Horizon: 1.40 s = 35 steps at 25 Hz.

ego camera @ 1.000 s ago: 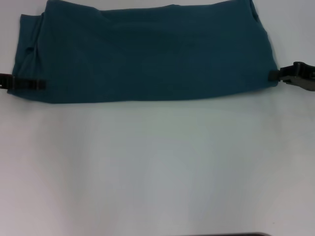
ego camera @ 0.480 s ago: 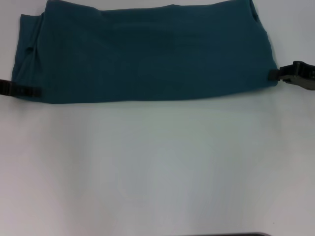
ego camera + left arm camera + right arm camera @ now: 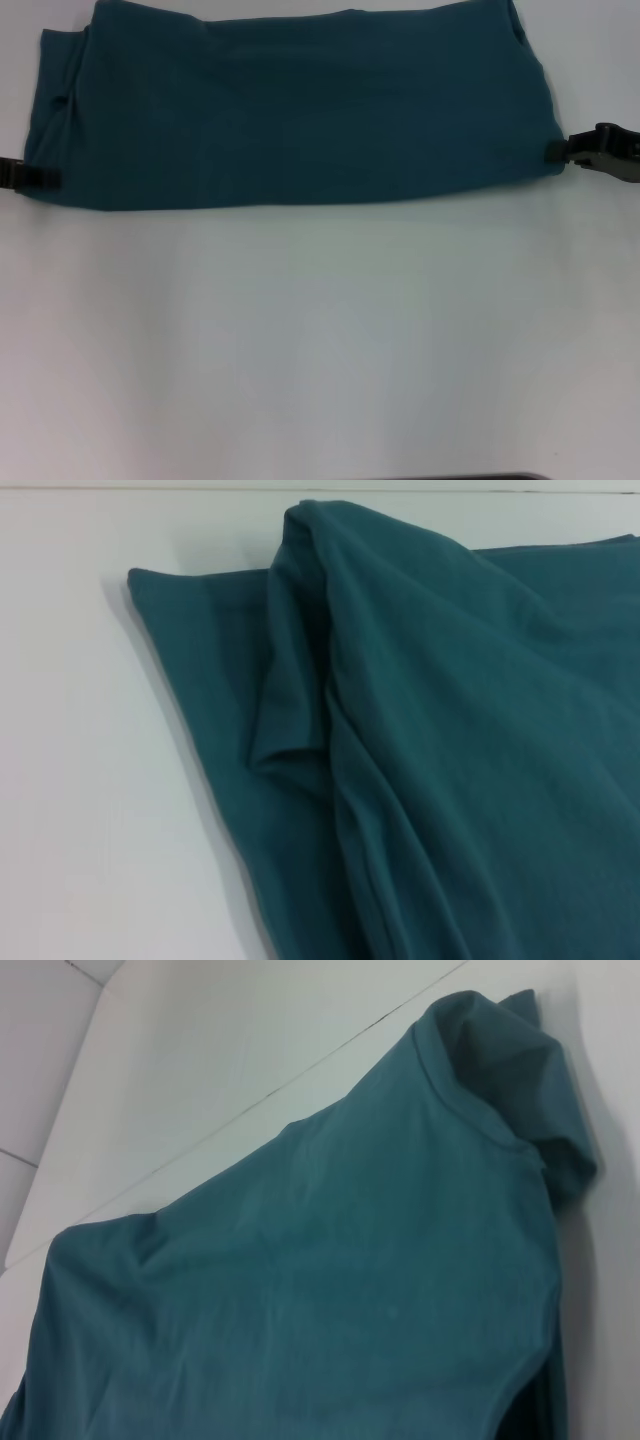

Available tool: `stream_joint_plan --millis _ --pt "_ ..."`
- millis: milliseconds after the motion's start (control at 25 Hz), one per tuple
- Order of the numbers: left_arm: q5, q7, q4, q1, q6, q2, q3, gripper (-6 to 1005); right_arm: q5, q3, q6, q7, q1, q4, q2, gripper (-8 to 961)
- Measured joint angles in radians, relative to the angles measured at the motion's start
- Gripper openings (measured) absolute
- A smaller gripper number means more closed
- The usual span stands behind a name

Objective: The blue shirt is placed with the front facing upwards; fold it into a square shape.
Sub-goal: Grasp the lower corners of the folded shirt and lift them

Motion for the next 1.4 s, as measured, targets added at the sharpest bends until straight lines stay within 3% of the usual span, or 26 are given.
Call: stream_joint_plan --millis 480,680,1240,1400 --pt "-0.005 0.009 -0.037 0.013 -0.016 -0.020 -0.002 118 0.000 0.000 -0.007 0.000 -0.005 -0.003 0.000 13" --pt "-0.007 0.008 -0.038 0.016 -0.009 -0.019 -0.001 49 0.000 0.001 -0.007 -0.005 -0.009 -0.003 0.000 13" --pt "-0.009 0.009 -0.038 0.044 0.008 -0.007 -0.005 49 0.000 0.003 -0.019 -0.010 -0.029 -0.003 0.000 13" --pt "-0.009 -0.007 -0.063 0.047 -0.003 -0.017 -0.024 49 0.001 0.005 -0.021 -0.011 -0.032 -0.003 0.001 13"
